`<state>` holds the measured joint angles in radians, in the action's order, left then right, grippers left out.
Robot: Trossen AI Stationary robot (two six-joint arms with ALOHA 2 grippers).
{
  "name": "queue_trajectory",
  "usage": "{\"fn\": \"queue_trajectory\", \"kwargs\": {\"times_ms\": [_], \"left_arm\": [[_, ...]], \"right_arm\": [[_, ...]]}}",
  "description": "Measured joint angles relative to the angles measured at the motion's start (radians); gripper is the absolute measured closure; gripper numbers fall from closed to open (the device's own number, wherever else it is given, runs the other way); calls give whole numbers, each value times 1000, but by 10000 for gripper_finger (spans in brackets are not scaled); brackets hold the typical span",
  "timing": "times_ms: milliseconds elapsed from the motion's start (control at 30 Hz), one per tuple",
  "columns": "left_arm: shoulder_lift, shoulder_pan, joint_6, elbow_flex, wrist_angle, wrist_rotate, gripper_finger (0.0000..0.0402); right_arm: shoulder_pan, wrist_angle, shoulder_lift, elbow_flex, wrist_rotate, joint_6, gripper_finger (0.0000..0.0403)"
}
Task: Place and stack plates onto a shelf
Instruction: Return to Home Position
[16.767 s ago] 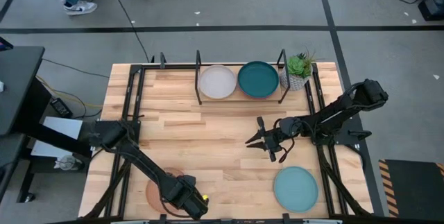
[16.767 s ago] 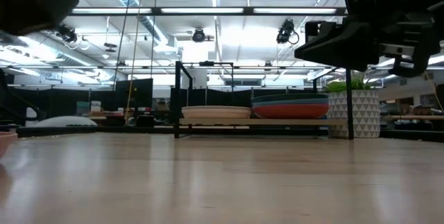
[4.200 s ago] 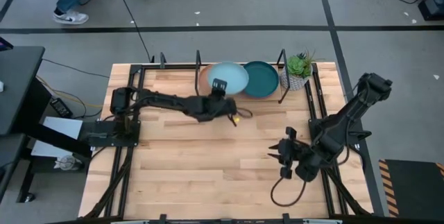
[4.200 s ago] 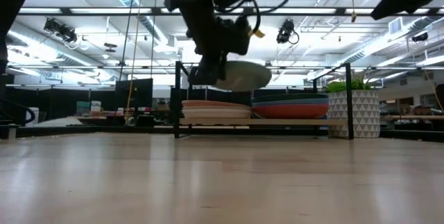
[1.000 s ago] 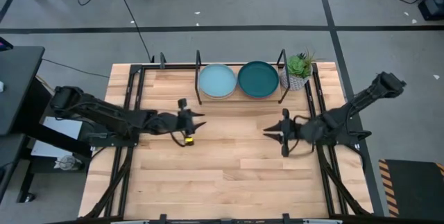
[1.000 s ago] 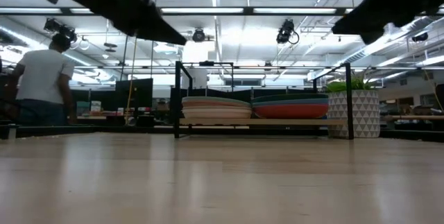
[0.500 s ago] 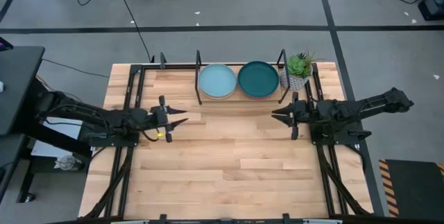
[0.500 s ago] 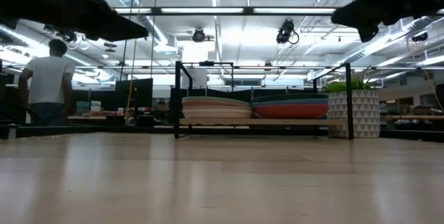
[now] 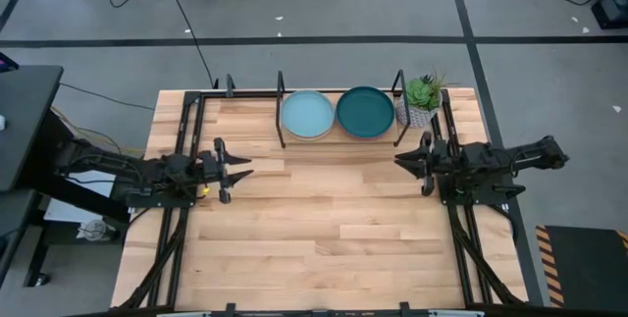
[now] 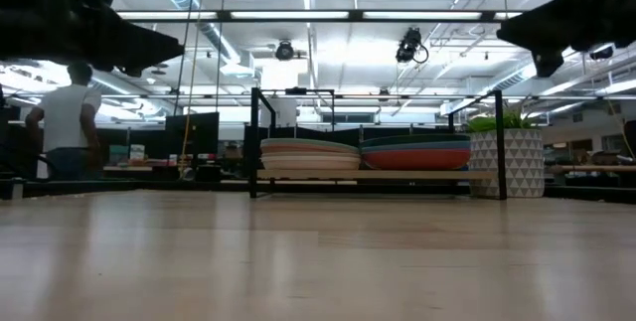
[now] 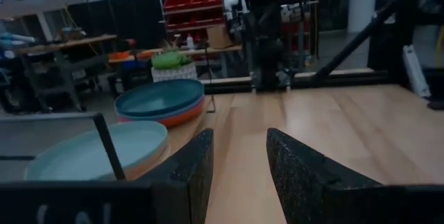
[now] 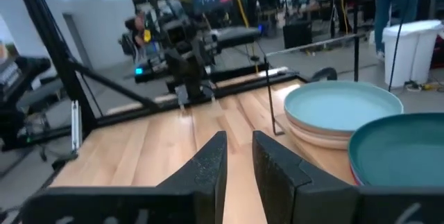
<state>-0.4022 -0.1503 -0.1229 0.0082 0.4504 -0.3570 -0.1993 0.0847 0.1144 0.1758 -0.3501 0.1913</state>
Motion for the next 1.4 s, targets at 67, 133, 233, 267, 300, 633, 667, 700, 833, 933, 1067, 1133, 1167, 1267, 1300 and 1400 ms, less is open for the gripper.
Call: {"fn": "queue_trajectory", "kwargs": {"times_ms": [67, 133, 233, 267, 300, 633, 667, 700, 833, 933, 1067, 1133, 1167, 1267, 1300, 1400], "left_arm": [[13, 0, 13, 0, -17, 14, 260], [14, -3, 21, 0, -13, 51, 260], [18, -15, 11, 0, 32, 115, 260], [19, -19, 10, 0, 40, 125, 260], [18, -23, 10, 0, 44, 126, 260], [17, -34, 2, 0, 20, 126, 260], [17, -34, 2, 0, 19, 126, 260], [17, -33, 2, 0, 19, 126, 260], [17, -32, 12, 0, 19, 124, 260], [17, -32, 16, 0, 17, 124, 260], [16, -32, 80, -1, -14, 124, 260], [16, -32, 97, -1, -15, 124, 260], [16, -32, 104, -1, -15, 123, 260], [16, -32, 105, -1, -14, 123, 260], [16, -32, 105, -1, -15, 123, 260], [16, -32, 105, -1, -15, 123, 260]], "right_arm": [[0, -59, -27, -45, -9, 0, 328], [0, -121, -44, -92, -24, 0, 328], [0, -215, -63, -159, -26, -5, 328], [0, -225, -67, -170, -26, -5, 328], [0, -215, -67, -168, -30, -5, 328], [0, -207, -62, -170, -34, 91, 328], [0, -207, -62, -170, -34, 77, 328], [0, -208, -62, -170, -34, 63, 328], [0, -211, -62, -170, -34, 44, 328], [0, -212, -62, -170, -34, 44, 328], [0, -213, -62, -170, -34, 42, 328], [0, -213, -62, -170, -34, 42, 328], [0, -213, -62, -170, -34, 42, 328], [0, -213, -62, -170, -33, 42, 328], [0, -214, -62, -170, -33, 42, 328], [0, -214, -62, -170, -33, 42, 328]]}}
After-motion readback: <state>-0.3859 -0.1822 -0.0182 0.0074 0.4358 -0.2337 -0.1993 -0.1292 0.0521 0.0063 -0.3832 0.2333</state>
